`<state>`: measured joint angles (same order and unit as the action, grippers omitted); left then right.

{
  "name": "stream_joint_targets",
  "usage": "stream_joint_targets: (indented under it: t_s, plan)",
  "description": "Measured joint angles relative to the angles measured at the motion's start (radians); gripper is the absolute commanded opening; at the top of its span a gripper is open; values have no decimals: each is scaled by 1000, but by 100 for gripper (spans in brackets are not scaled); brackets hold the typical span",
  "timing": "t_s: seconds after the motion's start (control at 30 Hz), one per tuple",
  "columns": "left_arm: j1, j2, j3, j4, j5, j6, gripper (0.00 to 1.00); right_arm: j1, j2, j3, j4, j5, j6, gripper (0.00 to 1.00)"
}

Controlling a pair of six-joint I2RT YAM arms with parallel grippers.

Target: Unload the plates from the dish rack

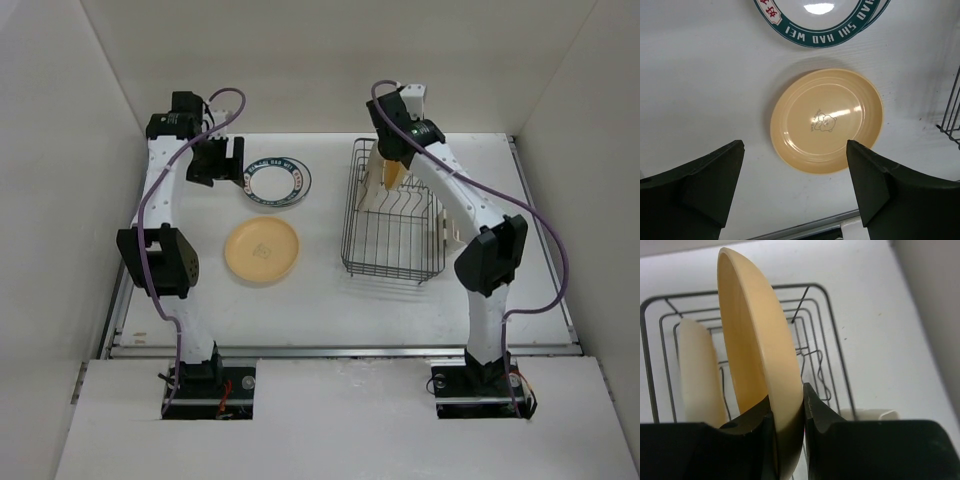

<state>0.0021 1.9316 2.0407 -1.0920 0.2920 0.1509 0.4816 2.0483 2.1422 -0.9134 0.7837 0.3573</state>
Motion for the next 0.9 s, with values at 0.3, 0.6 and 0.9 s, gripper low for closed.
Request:
stream_joint_targets:
  t_s: [0.3, 0.6, 0.9]
  plan:
    - [0, -11, -3, -6, -9, 10, 81, 26, 0, 51, -58, 244, -64, 0]
    - [19, -16, -39, -17, -24, 8, 81, 156, -175, 60, 70, 169, -164, 0]
    - [226, -26, -53, -13, 16, -43, 81, 315, -185, 51, 360, -521, -165, 0]
